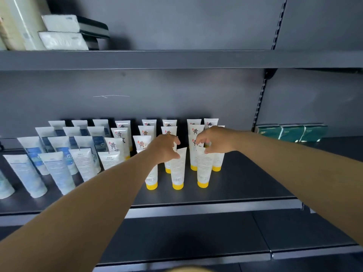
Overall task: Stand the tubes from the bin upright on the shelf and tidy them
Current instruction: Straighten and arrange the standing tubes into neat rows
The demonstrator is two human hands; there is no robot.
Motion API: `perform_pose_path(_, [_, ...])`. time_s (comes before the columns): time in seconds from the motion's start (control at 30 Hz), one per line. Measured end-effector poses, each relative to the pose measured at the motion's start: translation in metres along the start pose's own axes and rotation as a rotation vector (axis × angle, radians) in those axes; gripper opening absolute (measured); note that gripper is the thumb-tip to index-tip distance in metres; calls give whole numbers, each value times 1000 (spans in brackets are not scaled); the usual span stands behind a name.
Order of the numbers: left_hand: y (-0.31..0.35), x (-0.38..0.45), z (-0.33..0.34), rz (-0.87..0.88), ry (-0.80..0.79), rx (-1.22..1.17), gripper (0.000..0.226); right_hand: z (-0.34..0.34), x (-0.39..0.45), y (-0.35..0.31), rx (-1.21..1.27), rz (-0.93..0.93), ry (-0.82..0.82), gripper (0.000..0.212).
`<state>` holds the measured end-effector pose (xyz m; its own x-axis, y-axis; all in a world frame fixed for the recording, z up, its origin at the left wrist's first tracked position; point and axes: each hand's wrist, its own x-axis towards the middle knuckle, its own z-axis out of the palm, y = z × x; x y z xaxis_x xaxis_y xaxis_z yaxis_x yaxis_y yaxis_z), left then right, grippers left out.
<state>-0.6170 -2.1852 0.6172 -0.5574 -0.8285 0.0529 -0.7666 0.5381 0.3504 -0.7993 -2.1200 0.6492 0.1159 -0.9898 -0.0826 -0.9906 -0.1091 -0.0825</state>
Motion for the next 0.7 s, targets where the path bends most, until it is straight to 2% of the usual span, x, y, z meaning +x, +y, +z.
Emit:
perform_pose_path(0.27, [0, 8, 2, 25, 14, 12, 34, 6, 10, 1, -30, -28, -5, 39])
perform_pose_path(0.53, [5, 14, 8, 47, 13, 70, 31, 9, 14, 4, -32, 13, 36, 41])
perform_pose_path(0.7, [3, 16, 9, 54, 16, 79, 30, 7, 17, 7, 14, 95, 0, 30])
